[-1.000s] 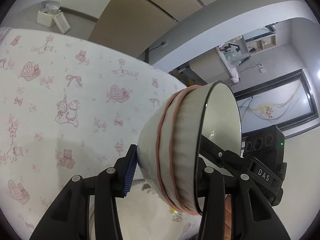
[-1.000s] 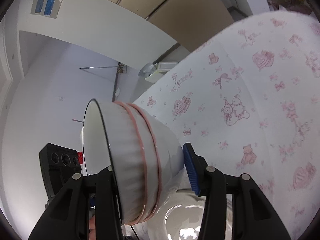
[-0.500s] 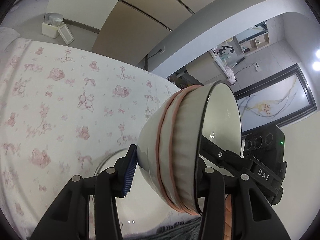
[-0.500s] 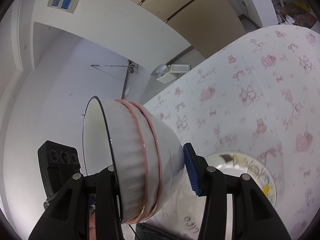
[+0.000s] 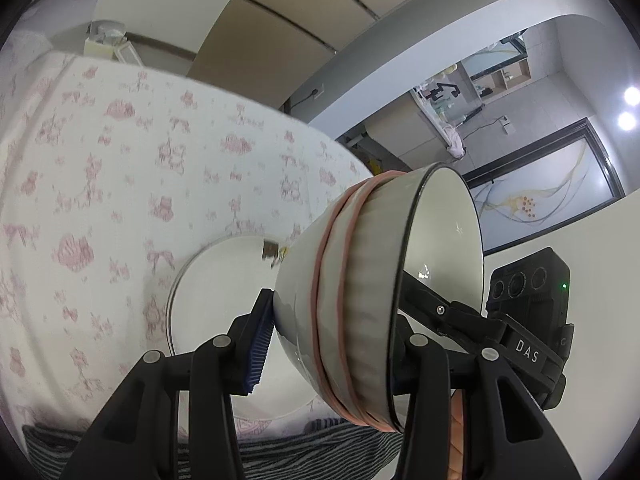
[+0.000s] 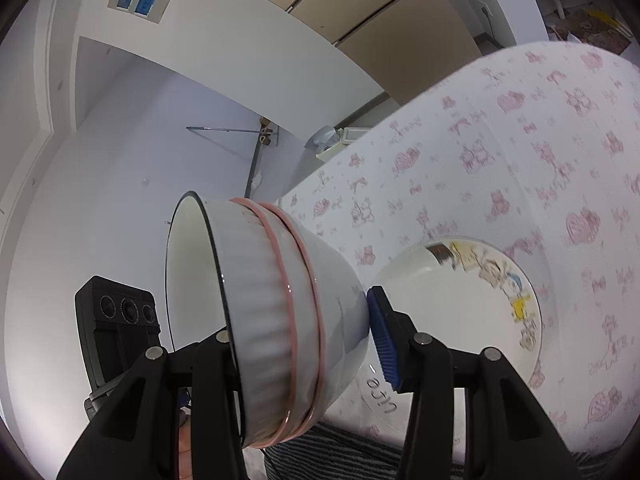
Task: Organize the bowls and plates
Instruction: 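Lift the bowl stack with both grippers and carry it over the plates, then lower the bowl stack onto the plate stack with both grippers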
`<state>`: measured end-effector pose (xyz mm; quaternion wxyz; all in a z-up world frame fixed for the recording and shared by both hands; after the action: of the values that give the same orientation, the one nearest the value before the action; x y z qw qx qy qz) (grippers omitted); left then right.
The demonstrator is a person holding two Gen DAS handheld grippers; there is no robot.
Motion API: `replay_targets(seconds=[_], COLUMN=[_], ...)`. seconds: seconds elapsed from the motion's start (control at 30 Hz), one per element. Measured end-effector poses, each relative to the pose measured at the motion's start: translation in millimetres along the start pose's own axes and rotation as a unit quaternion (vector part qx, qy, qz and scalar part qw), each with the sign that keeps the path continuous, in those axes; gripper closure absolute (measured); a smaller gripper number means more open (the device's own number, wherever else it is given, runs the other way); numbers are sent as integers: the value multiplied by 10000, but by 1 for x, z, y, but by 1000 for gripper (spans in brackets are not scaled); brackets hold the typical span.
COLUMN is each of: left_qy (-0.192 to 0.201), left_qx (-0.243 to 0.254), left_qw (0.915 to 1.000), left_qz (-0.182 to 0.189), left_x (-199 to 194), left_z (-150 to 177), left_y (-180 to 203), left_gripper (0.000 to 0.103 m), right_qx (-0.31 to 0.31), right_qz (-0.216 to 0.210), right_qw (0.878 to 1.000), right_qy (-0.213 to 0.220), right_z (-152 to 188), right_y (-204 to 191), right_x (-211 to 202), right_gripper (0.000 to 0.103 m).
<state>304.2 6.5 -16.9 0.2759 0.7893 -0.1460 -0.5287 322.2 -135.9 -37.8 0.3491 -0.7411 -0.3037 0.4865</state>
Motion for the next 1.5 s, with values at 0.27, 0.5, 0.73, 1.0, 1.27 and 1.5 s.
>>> replay_targets(seconds=[0.27,0.5,0.73,1.0,1.27,1.5], left_qy=[-291,-407,-599,-705,-627,-367], left_qx=[16,51,97,39,127,532], left_qw=[9995,9986,9978,9973,9971,9950], left_qz=[-122,-323,-253,-204,-405,-763], left_x=[35,63,86,101,104,100], left_z=[24,31,36,38,39,40], left_y=[-16,-31,-40,-50,-59,-52], left_gripper=[55,55,55,55,55,55], right_qx=[220,366,408,399,53,-90], right_qz=[155,107,207,275,650,846], right_qw=[9994,9987,9980,9978,9967,9956], right_qy=[-233,-350,-429,-452,-476,-386], right_z=[21,29,31,36,39,39], right_y=[38,68,87,101,99,97], right_x=[10,26,34,42,53,52], right_gripper=[58,57,57,57,57,56])
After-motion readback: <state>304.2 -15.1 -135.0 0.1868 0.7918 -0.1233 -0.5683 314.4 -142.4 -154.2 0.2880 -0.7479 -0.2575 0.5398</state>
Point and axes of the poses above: each gripper's, at about its wrist camera, not at the fingertips, and x roughly the way its jaws point, y to its right, z to its underside, the point moved 7 cm from there along x, roughly the way its jaws point, and after that the axes turned 7 degrees about -z, right-handed, at the moved point
